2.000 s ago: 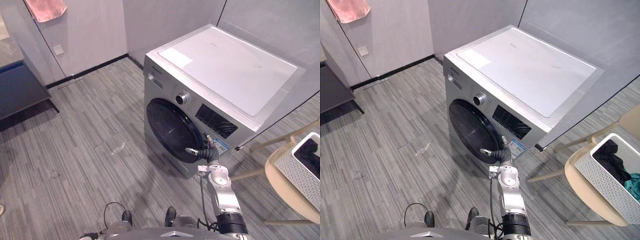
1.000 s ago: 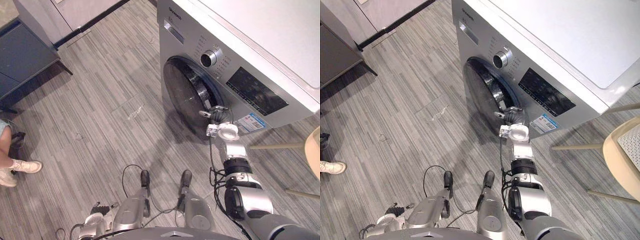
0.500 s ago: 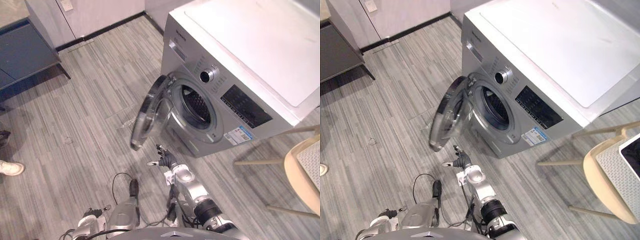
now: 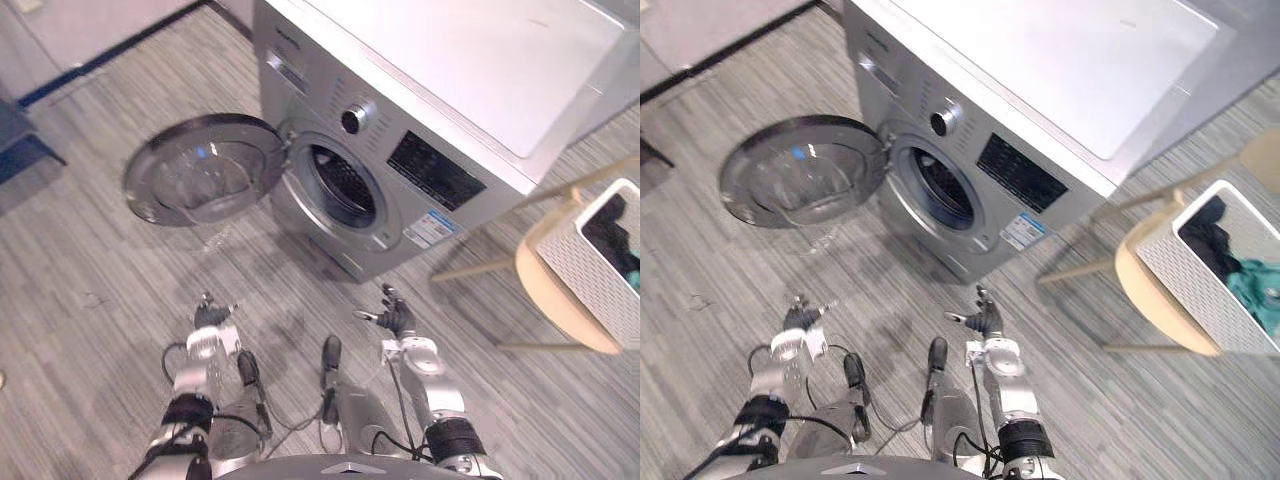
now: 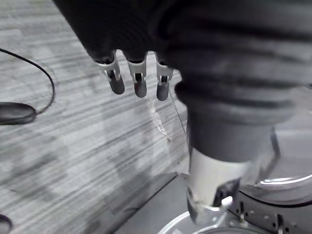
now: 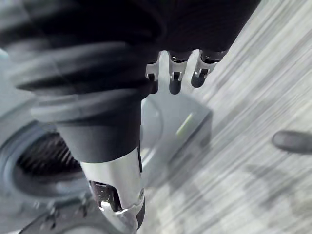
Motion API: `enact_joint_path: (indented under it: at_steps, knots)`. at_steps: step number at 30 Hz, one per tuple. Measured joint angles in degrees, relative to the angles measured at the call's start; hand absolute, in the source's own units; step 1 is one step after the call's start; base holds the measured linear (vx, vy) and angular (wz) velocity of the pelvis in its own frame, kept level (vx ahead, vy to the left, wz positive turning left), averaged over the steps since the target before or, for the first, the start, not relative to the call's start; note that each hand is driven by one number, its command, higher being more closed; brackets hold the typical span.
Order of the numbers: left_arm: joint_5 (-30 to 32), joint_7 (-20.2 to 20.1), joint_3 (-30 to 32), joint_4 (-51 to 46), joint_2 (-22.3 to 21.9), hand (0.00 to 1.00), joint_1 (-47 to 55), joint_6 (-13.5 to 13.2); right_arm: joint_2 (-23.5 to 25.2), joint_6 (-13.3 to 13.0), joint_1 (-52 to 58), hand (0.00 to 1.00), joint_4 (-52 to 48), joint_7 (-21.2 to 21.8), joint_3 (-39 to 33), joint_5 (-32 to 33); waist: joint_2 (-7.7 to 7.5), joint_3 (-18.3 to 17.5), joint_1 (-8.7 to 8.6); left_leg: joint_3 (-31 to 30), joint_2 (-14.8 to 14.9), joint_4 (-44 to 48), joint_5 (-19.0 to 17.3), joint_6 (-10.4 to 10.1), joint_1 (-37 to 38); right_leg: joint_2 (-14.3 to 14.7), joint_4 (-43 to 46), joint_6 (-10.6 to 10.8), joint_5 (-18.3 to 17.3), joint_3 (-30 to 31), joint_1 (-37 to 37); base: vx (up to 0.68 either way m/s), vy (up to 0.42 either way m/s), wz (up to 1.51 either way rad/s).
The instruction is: Pick up the laundry basket with both hands and put the clothes into the washing machine.
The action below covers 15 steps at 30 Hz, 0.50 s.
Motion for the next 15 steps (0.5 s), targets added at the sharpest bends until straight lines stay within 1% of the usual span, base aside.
enact_joint_path:
  at_steps: [1,2,3,4,9,15]
  knots:
    - [-1.57,1.3,1.3,1.9,1.4,0.0,-3.69,-0.06,-0.07,0.06,0.18,0.0,0.18,-0.12,-1.48,-0.21,-0.9,0.47,-0.48,0.97,0.28,0.0,0.02,0.01,-0.76,0.42,-0.19,-0.17,0.35,1.01,-1.13,0.03,-0.009,-0.38]
    - [-2.49,2.27,2.03,2.32,2.32,0.0,-5.22,-0.1,-0.09,0.07,0.63,0.0,0.69,-0.24,-2.36,-0.21,-1.58,0.9,-0.8,1.59,0.42,0.0,0.02,0.01,-0.9,0.63,-0.39,-0.33,0.64,1.45,-1.54,0.05,-0.01,-0.35]
    - [-3.21,2.91,2.62,3.02,3.0,0.0,-6.54,-0.31,-0.17,0.05,0.6,0.0,1.43,-0.6,-2.55,-0.2,-1.9,1.24,-1.32,1.86,0.53,0.0,0.0,-0.01,-0.98,0.76,-0.65,-0.41,0.79,1.51,-1.66,0.07,-0.003,-0.21]
    - [-4.25,3.87,3.35,4.33,3.68,0.0,-8.39,-0.38,-0.47,0.14,1.01,0.0,2.48,-1.31,-2.87,-0.17,-2.04,1.31,-1.77,1.99,0.65,0.0,-0.01,-0.04,-1.32,0.93,-0.79,-0.48,0.86,1.61,-2.02,0.09,0.007,-0.13]
    - [-6.89,6.65,4.69,4.52,4.39,0.0,-11.74,-1.02,-0.96,0.27,1.86,0.0,4.09,-2.23,-3.26,0.03,-2.75,1.87,-1.85,2.93,0.91,0.01,-0.04,-0.07,-1.54,1.42,-0.79,-0.59,0.93,2.75,-2.68,0.07,0.022,-0.1]
    - [-7.42,7.08,5.49,4.38,4.57,0.0,-12.05,-1.11,-0.81,0.12,1.87,0.0,4.49,-2.25,-3.21,0.88,-2.93,2.81,-1.38,2.91,0.91,0.01,-0.34,-0.14,-1.3,1.43,-0.74,-0.58,0.92,2.82,-2.42,0.03,0.015,0.0]
